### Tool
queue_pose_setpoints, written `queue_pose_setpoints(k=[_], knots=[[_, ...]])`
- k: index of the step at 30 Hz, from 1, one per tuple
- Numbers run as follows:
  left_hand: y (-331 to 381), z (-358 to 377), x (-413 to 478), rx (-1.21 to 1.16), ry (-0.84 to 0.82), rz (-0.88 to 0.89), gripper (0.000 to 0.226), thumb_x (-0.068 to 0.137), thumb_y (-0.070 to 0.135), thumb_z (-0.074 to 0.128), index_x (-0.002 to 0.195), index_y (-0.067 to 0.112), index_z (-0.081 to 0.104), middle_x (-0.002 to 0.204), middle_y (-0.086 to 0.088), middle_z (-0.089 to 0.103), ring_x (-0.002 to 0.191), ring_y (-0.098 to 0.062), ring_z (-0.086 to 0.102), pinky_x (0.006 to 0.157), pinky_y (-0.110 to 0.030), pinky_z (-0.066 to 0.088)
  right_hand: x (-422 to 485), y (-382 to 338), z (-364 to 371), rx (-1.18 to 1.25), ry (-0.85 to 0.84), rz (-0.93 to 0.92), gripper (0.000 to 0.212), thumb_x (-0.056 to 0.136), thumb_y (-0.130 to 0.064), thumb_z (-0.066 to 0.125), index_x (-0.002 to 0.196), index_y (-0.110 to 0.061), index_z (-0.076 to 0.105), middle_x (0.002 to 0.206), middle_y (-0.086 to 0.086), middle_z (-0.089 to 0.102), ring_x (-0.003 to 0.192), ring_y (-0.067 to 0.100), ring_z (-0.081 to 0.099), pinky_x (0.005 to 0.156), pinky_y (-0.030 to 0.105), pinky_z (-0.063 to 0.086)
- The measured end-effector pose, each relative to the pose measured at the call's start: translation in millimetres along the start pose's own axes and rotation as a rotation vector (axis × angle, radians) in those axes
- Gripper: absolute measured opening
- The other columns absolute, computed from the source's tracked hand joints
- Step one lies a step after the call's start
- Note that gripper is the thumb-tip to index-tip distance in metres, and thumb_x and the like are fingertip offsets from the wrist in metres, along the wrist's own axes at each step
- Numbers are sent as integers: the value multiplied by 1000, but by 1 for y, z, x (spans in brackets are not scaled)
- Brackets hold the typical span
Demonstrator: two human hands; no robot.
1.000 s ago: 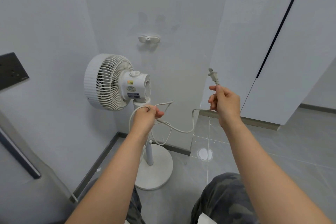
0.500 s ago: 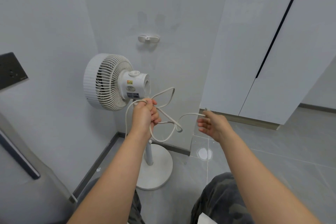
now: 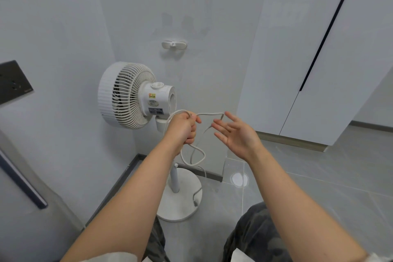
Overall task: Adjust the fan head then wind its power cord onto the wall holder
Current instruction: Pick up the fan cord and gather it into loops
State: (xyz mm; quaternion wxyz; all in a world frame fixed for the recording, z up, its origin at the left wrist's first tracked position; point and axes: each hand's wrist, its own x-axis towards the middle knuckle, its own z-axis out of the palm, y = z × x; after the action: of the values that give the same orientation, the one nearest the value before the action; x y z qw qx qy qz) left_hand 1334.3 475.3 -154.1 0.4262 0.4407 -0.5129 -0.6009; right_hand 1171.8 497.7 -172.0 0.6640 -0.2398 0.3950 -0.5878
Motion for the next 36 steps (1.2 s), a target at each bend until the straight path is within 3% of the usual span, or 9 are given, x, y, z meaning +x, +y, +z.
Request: queue_pose_setpoints(k=[3, 7, 9, 12, 15, 20, 24, 32, 36], knots=[[4, -1, 2, 133, -34, -11, 32, 102, 12, 28, 74, 10, 45, 36, 11, 26, 29, -3, 17, 36, -10, 14, 1, 1, 1, -132, 26, -79, 57, 89, 15, 37, 140, -12, 38, 140, 16, 43, 125, 28, 49, 100, 38, 41], [7, -2, 0, 195, -102, -49, 32, 101, 12, 30, 76, 10, 49, 42, 6, 26, 30, -4, 20, 36, -11, 15, 5, 4, 3, -269, 82, -117, 60, 89, 14, 34, 142, -15, 36, 137, 6, 42, 132, 23, 41, 104, 42, 36], [7, -2, 0, 160, -124, -52, 33, 101, 13, 31, 76, 9, 52, 45, 3, 33, 31, -5, 28, 35, -13, 20, 4, 7, 4, -477, 117, -151, 49, 91, 7, 43, 132, -19, 46, 119, 5, 47, 116, 21, 49, 97, 39, 40], [9, -6, 0, 84, -70, -62, 37, 101, 17, 33, 76, 8, 58, 59, -2, 49, 39, -5, 49, 38, -14, 39, 1, 10, 5, -675, 207, -235, 9, 90, -12, 57, 85, -19, 58, 81, 1, 51, 77, 13, 50, 72, 27, 41], [8, -10, 0, 18, -61, -88, 38, 102, 21, 32, 81, 9, 61, 66, -4, 59, 51, -6, 61, 51, -16, 51, 2, 9, -1, -725, 270, -328, 19, 88, -18, 62, 70, -16, 59, 67, 0, 47, 63, 10, 41, 62, 22, 34], [5, -11, -3, 146, -32, -85, 40, 102, 26, 30, 82, 17, 63, 82, 0, 64, 79, -10, 57, 71, -24, 43, 1, 4, -3, -735, 293, -386, 25, 89, -17, 62, 64, -15, 62, 64, -7, 58, 58, -4, 53, 60, 10, 39], [3, -16, -2, 272, -42, -81, 40, 101, 28, 32, 81, 20, 64, 82, 2, 59, 73, -9, 47, 64, -23, 37, 2, -1, -1, -723, 261, -371, 25, 90, -16, 58, 66, -14, 62, 62, 2, 59, 60, 10, 53, 67, 23, 41], [6, -21, -7, 75, -188, -178, 25, 98, 12, 43, 86, 8, 64, 67, -3, 48, 59, -11, 49, 53, -17, 47, 1, -9, 1, -831, 305, -395, 11, 84, -14, 67, 78, -6, 69, 63, -2, 56, 61, 6, 50, 62, 19, 39], [8, -19, -6, -40, -84, -185, 17, 95, 8, 48, 84, 8, 61, 66, -5, 50, 45, -7, 57, 48, -17, 52, -5, -9, 4, -931, 218, -408, 16, 89, -11, 60, 101, -9, 70, 90, -1, 65, 83, 7, 58, 77, 18, 41]])
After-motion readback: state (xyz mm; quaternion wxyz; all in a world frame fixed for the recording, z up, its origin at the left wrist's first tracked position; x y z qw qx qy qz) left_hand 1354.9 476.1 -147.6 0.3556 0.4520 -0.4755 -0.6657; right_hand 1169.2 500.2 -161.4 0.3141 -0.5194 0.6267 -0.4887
